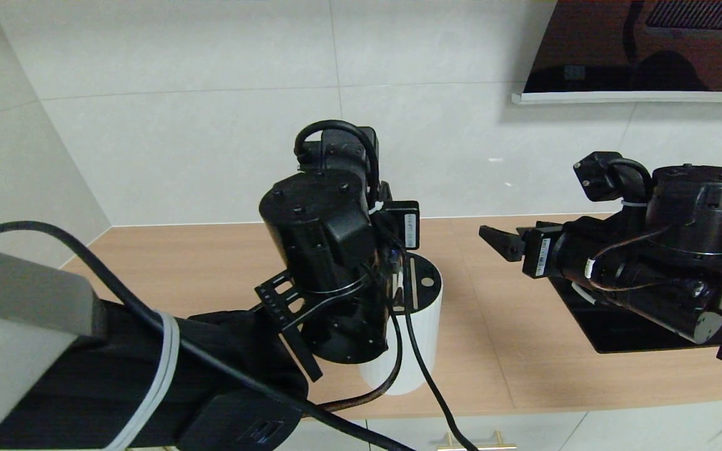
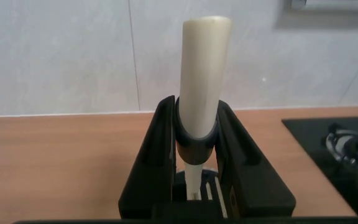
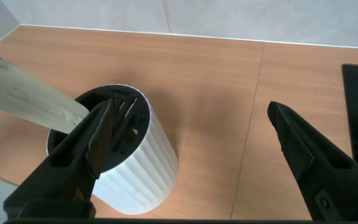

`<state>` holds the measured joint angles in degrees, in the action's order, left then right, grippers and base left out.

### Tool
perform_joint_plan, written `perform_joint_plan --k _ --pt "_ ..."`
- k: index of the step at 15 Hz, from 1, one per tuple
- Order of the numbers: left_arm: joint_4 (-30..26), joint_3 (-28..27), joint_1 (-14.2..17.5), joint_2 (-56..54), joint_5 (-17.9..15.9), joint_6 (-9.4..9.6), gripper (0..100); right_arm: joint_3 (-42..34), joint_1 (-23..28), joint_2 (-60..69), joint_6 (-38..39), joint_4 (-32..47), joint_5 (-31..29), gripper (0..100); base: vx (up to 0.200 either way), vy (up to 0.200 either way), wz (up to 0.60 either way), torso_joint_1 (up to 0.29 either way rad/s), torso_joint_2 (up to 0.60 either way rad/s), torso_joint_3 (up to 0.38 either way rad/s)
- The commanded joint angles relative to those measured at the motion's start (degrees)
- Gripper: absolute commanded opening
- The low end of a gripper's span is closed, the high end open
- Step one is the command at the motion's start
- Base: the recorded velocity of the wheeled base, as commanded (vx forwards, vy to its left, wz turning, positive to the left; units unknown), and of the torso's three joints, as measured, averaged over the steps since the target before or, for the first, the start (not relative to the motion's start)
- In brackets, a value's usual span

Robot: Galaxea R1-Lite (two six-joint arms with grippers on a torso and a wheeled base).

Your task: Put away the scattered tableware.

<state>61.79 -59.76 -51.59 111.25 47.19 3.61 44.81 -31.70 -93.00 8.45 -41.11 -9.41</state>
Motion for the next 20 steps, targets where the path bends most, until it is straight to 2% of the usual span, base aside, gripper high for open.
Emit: perform_joint_plan --k 1,6,10,13,20 --pt "0.78 0.08 0.0 2.13 0.36 0.0 0 0.01 -0.03 -0.16 -0.01 -0.03 0.01 100 0.0 0.0 0.0 0.0 0.0 0.0" --pt "1.31 2.01 -0.18 3.53 0.62 -0.09 0 -0.08 -0.03 -0.25 -0.01 -0.03 0.01 100 0.0 0.0 0.0 0.0 0.0 0.0" --pt "2.45 5.09 -0.26 6.17 0.8 -1.15 0 -0.25 -0.03 -0.25 -0.01 -0.03 0.01 100 0.0 0.0 0.0 0.0 0.0 0.0" --pt "5.53 5.27 -0.26 9.95 2.12 -1.06 0 -0.25 -0.03 -0.25 -0.01 -0.03 0.01 100 0.0 0.0 0.0 0.0 0.0 0.0" --pt "5.18 6.06 -0.26 11.71 2.2 -0.97 0 -0.34 -0.03 -0.34 -0.89 -0.03 0.01 100 0.0 0.0 0.0 0.0 0.0 0.0"
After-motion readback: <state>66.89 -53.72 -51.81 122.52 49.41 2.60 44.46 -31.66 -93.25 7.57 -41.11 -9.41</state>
